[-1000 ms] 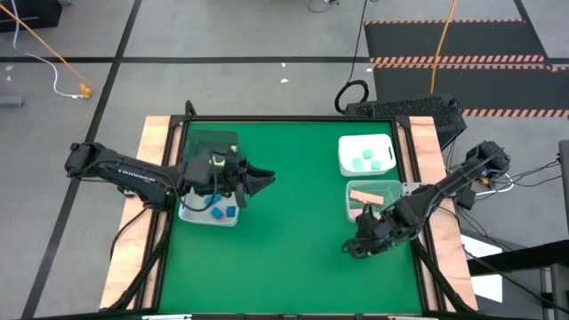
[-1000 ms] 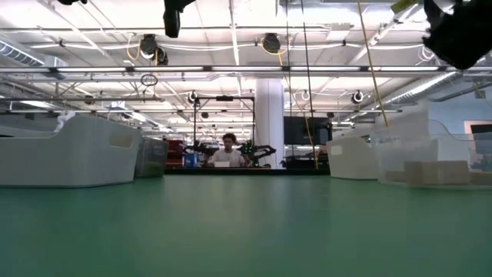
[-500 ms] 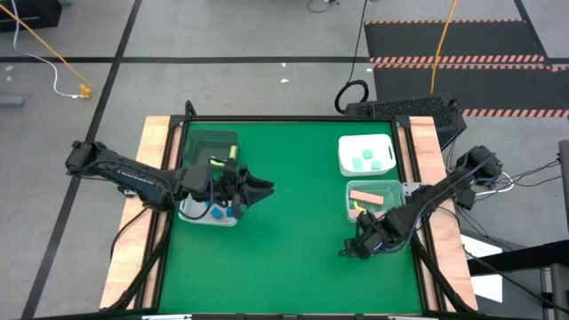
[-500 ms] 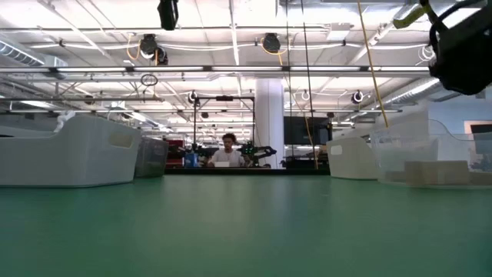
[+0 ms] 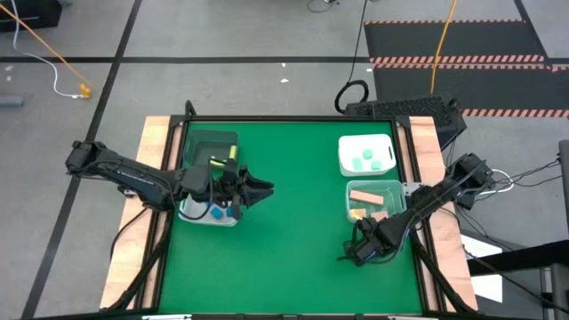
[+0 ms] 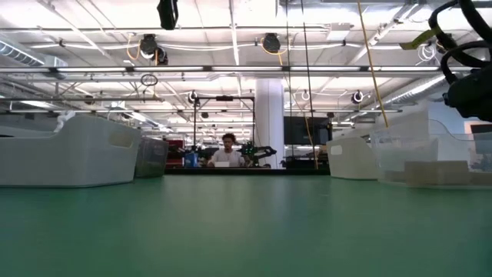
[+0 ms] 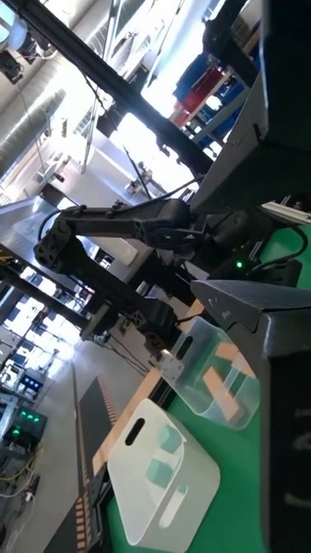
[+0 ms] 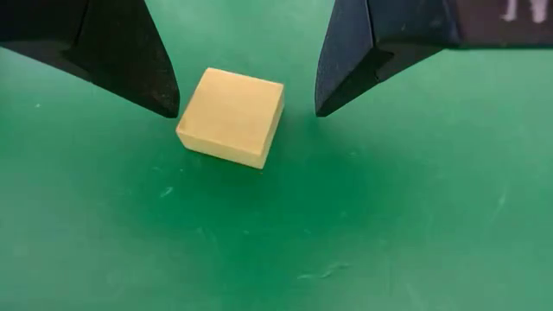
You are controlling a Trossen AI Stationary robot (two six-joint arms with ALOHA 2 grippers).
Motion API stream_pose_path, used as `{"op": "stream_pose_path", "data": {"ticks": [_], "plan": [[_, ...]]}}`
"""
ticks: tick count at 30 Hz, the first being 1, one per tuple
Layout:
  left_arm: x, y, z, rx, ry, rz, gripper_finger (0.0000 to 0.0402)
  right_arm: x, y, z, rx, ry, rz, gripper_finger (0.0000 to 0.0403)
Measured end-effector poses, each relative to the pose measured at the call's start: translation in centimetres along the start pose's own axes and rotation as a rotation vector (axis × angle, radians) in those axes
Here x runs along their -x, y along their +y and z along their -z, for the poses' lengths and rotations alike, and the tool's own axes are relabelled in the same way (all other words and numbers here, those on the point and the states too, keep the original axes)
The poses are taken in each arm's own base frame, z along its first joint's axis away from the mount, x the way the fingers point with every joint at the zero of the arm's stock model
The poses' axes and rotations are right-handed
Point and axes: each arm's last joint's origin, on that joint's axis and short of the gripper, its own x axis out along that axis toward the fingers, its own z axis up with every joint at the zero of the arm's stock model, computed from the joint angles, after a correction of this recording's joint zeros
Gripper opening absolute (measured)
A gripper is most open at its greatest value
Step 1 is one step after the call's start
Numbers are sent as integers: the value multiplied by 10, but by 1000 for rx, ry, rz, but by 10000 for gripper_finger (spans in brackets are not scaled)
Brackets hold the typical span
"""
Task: Sort & place blocks by color
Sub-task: Put the yellow rectangular block into the black transparent bin
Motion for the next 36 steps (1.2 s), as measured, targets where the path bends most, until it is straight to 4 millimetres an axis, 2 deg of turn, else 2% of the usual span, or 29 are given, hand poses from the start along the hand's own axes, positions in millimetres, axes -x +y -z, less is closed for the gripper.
{"op": "stream_pose_path", "data": {"ticks": [6, 16, 22, 25, 29, 33, 36], "plan": [[0, 0, 0, 1, 0, 0, 136, -3, -3, -2, -4, -13, 15, 237], [0, 0, 0, 1, -1, 0, 136, -12, -10, -8, -20, -15, 26, 121], [0, 0, 0, -2, -1, 1, 136, -9, -7, -4, 125, 48, -30, 118], [0, 0, 0, 3, -1, 1, 136, -3, 1, 3, 248, 98, -164, 118], [0, 0, 0, 50, -2, 2, 136, 15, 12, 10, 412, 105, -395, 123], [0, 0, 0, 87, -3, 3, 136, 34, 24, 12, 510, -46, -659, 122], [0, -2, 1, -22, 2, 7, 136, 49, 31, 8, 545, -214, -806, 122]]}}
